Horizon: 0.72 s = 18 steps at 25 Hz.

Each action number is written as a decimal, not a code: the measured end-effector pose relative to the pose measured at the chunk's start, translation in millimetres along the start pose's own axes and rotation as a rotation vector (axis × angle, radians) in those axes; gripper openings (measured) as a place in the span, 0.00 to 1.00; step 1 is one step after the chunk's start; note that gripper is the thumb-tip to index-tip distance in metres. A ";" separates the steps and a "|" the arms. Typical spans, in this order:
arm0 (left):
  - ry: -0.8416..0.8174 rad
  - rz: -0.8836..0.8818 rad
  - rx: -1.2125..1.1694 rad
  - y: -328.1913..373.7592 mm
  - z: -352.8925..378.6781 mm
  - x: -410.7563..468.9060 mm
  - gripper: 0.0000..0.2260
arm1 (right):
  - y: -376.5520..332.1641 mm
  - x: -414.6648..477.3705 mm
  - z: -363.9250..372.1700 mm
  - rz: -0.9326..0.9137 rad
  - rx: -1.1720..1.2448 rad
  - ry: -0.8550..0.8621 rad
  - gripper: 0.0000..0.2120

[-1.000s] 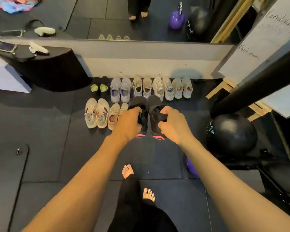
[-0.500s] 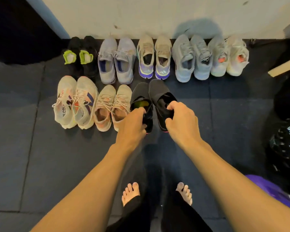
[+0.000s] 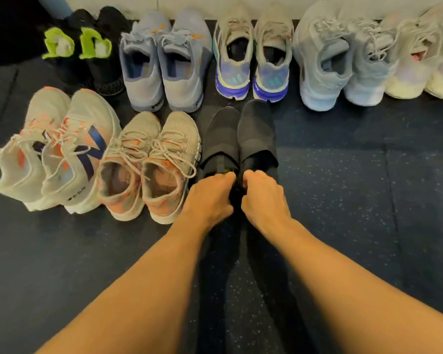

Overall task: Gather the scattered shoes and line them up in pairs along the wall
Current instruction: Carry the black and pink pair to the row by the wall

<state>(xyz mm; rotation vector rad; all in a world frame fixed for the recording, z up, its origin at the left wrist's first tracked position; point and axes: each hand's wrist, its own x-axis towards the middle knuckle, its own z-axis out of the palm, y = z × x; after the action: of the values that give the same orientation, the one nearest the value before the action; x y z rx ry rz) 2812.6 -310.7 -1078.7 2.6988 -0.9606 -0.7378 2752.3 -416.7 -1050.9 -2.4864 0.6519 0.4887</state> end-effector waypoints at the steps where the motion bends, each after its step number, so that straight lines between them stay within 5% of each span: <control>1: 0.000 0.015 -0.004 0.3 0.2 2.5 0.12 | 1.5 3.2 3.0 -0.021 -0.034 -0.028 0.08; 6: 0.110 -0.003 -0.053 -3.0 2.8 -10.5 0.12 | 14.2 5.2 -1.9 0.038 -0.126 0.094 0.06; 11: 0.059 -0.092 -0.098 11.2 2.9 -16.6 0.11 | 20.7 -2.3 1.5 0.030 -0.224 -0.078 0.02; 14: 0.042 -0.204 -0.182 30.9 -3.4 -27.4 0.12 | 16.2 -19.0 -5.6 -0.025 -0.214 -0.192 0.13; 18: 0.097 -0.252 -0.317 52.2 -47.1 -67.1 0.17 | -8.6 -59.0 -49.8 0.000 -0.178 -0.088 0.19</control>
<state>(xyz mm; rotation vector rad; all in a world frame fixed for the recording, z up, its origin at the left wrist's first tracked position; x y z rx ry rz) 2763.5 -308.3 -994.9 2.5674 -0.4403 -0.7246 2718.9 -417.8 -980.8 -2.6129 0.5962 0.6790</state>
